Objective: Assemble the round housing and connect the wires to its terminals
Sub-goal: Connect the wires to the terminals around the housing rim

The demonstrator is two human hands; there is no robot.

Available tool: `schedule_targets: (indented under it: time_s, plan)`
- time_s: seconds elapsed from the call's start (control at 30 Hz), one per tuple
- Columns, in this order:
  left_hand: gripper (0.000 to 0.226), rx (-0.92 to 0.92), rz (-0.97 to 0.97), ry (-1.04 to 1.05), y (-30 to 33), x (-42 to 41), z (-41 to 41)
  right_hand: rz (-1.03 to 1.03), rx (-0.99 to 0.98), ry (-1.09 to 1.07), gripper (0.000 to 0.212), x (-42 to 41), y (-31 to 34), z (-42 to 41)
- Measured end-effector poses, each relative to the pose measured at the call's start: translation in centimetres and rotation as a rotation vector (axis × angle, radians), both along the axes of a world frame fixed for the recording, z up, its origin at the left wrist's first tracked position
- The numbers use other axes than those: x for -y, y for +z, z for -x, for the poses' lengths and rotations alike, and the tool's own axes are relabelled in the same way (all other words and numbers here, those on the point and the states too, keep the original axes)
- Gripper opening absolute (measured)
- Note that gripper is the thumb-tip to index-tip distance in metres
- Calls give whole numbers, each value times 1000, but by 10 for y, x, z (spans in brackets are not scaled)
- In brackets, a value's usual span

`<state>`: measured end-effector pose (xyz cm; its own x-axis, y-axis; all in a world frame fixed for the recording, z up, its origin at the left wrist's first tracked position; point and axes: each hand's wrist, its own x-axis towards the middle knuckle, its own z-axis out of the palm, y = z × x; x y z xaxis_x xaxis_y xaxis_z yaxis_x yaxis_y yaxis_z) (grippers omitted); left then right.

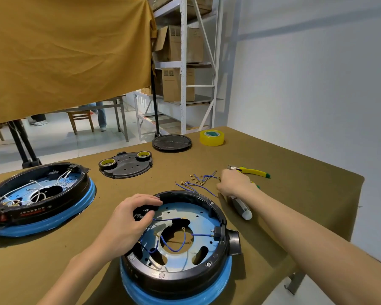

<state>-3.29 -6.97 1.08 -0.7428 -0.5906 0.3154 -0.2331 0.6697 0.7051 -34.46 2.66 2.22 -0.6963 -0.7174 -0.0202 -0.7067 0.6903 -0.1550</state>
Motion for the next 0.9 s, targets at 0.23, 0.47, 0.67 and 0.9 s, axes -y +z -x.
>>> schedule_targets:
  time_s: [0.23, 0.47, 0.67, 0.9]
  plan:
    - [30, 0, -15, 1, -1, 2, 0, 68, 45, 228, 37, 40, -11, 0]
    - [30, -21, -22, -6, -4, 5, 1, 251, 83, 197, 9, 44, -16, 4]
    - [29, -6, -20, -6, -4, 5, 1, 410, 153, 149, 4, 49, -13, 6]
    - [28, -1, -31, -2, -3, 4, 1, 439, 11, -12, 11, 45, -7, 12]
